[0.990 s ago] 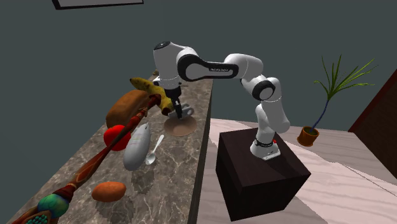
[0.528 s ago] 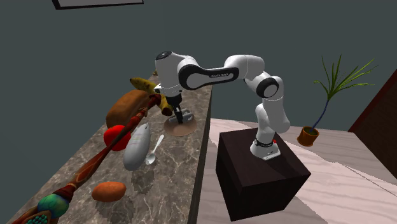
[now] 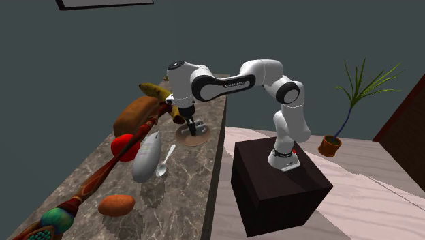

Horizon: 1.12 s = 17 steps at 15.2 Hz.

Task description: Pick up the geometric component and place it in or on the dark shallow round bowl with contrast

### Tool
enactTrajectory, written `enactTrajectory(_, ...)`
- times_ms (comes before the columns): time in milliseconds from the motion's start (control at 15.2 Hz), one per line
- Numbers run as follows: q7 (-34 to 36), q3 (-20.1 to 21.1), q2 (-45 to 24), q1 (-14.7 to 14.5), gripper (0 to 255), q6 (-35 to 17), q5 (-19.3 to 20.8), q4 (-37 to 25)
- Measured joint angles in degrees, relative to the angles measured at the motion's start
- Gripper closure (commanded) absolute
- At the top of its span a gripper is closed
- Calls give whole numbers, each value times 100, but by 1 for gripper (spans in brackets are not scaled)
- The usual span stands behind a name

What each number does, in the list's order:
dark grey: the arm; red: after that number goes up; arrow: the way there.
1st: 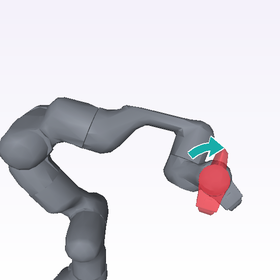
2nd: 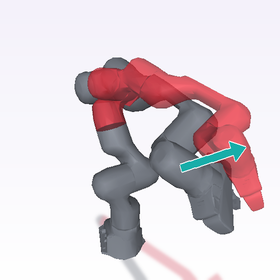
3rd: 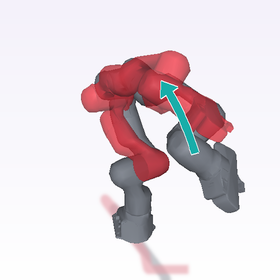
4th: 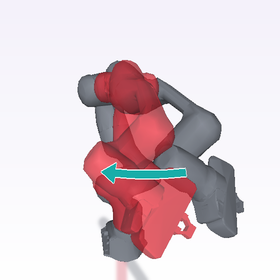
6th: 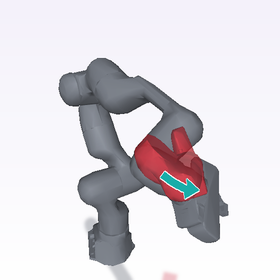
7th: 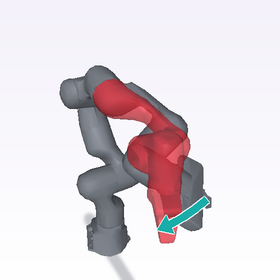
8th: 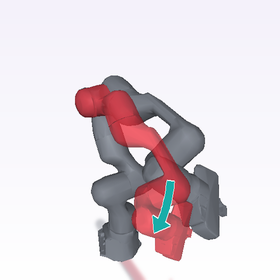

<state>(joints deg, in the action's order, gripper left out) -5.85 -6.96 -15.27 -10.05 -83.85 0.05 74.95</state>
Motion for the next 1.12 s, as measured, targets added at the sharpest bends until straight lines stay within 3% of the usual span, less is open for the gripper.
enactTrajectory(132, 0, 0, 1, 0, 255, -2, 0, 2)
enactTrajectory(198, 0, 0, 1, 0, 0, -2, 0, 3)
enactTrajectory(594, 0, 0, 2, 0, 0, -3, 0, 3)
enactTrajectory(858, -31, -6, -383, 45, 0, 748, -45, -1141)
enactTrajectory(1122, -34, -5, -518, 57, 0, 980, -59, -1501)
